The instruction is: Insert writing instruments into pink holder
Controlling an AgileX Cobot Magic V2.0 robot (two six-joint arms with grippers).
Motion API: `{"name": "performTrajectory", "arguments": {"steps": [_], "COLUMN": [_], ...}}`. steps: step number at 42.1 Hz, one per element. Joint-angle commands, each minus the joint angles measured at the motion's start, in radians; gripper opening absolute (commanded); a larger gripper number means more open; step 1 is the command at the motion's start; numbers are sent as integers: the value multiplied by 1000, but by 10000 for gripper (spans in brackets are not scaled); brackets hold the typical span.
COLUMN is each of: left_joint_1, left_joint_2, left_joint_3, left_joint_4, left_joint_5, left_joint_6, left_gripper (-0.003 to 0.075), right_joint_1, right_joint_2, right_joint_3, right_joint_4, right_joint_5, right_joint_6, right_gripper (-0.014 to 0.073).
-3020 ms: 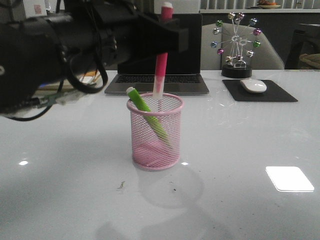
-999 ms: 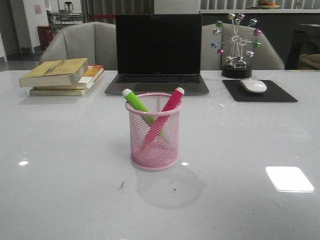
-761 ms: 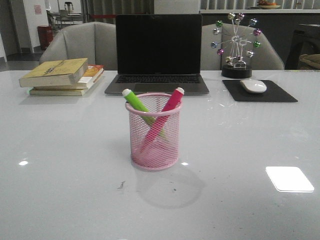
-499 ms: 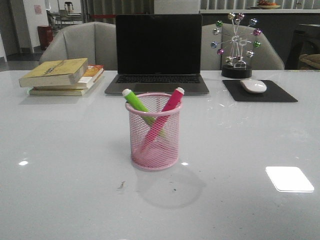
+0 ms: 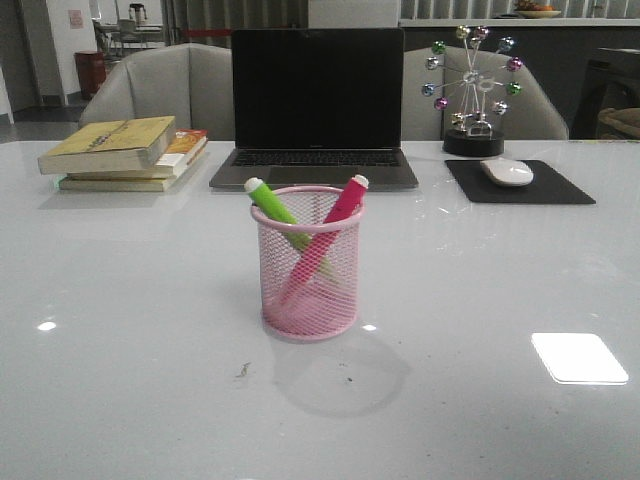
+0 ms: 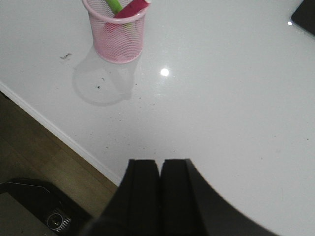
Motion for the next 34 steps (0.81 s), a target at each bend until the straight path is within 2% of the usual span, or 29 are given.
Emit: {"name": "performTrajectory", "arguments": {"steps": [1,22,30,34], "left_joint_1": [-6,-5,157,260], "left_joint_2": [-3,-7,-66,-133], "left_joint_3": [-29,-29,-21,19], "left_joint_4": [3,29,35,-22], "left_joint_5": [-66,-69,-90,-189], "left_joint_6": [-6,-6,-6,-6], "left_gripper": [95,94,94,94], "right_joint_1": [-4,-4,-4,-4], "right_joint_2": [-7,-7,-7,-7], "right_joint_3": [-24,-24,-24,-24], "right_joint_4": [-6,-6,-6,-6], "right_joint_5": [-58,-58,-58,-58], "right_joint_6": [-4,-4,-4,-4], "right_gripper": [57,57,57,57]}}
